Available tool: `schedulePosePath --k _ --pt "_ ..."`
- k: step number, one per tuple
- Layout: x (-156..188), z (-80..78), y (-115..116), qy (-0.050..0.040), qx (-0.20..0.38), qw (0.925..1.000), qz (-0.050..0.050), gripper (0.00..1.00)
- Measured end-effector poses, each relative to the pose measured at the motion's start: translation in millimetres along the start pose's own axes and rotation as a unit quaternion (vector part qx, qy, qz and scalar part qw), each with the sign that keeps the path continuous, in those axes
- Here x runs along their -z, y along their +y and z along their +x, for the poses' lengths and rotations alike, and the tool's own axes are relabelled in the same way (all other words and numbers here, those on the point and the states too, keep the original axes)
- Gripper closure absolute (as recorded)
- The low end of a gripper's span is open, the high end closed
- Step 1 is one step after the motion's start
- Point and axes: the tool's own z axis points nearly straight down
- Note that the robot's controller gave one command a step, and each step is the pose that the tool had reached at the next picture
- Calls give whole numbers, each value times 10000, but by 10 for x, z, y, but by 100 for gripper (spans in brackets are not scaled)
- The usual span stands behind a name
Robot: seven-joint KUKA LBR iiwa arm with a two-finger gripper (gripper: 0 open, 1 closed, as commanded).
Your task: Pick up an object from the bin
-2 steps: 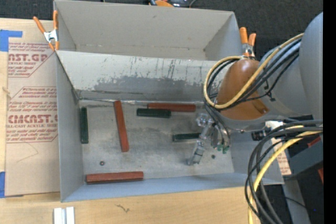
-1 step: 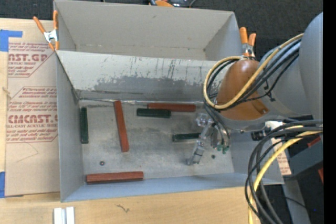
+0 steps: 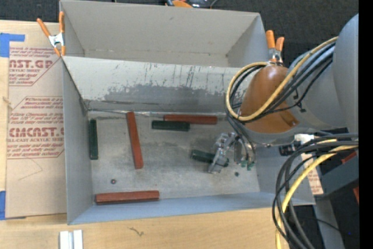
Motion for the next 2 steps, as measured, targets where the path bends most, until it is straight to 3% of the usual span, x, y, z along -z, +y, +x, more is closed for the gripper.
schedulePosePath --k 2 --pt "484 -6 14 -4 10 10000 -10 100"
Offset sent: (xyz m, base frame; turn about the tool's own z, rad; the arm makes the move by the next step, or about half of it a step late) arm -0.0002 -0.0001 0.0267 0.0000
